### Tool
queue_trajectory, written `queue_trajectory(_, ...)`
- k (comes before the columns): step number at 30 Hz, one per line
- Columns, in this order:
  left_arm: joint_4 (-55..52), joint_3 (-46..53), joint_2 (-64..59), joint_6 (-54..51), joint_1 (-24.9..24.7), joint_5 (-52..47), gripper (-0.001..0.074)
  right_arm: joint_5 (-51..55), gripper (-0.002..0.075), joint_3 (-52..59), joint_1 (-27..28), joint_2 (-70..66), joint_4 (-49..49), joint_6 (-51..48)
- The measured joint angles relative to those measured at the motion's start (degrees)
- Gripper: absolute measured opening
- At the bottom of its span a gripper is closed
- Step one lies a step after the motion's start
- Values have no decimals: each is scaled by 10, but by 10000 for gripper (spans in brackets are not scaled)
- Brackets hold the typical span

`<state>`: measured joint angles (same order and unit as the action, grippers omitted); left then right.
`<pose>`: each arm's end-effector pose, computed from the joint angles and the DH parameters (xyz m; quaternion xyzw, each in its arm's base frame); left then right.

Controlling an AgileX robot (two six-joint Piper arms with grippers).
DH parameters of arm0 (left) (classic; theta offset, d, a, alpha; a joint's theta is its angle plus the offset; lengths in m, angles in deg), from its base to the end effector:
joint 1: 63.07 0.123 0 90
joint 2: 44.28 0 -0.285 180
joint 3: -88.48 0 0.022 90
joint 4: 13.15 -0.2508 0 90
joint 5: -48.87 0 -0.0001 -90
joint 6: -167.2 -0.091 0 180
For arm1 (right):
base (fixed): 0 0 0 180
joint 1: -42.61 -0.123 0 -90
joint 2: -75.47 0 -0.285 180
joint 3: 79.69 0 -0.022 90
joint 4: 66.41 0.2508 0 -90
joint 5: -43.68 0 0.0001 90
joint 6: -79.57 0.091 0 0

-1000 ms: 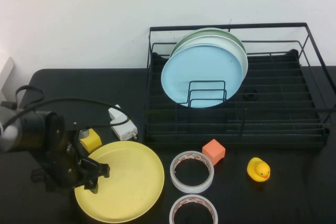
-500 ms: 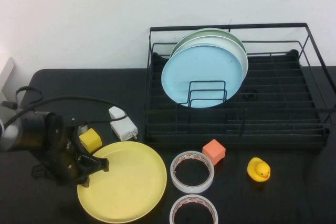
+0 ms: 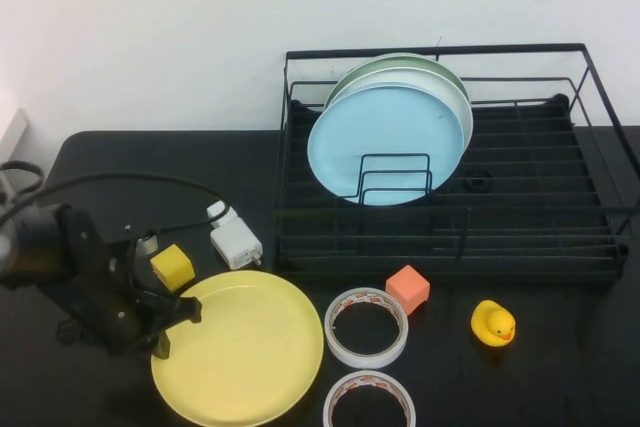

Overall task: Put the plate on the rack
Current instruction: Pick up the plate from the table, then hand over the plate

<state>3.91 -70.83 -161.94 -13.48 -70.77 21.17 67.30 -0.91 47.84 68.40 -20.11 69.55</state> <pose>0.3339 -0.0577 0.1155 -0.0499 0.9879 -0.0916 0.1147 0.0529 0.0217 0.1790 0.1716 0.7586 0.2632 0.5708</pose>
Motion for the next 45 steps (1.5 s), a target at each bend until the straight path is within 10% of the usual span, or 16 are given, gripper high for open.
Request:
queue_trajectory(27, 206, 6, 301, -298, 39, -125, 4, 22, 10, 0, 0, 0, 68, -96)
queue_trajectory(45, 172, 26, 424, -340, -263, 72, 4, 186, 48, -209, 0, -153, 154, -262)
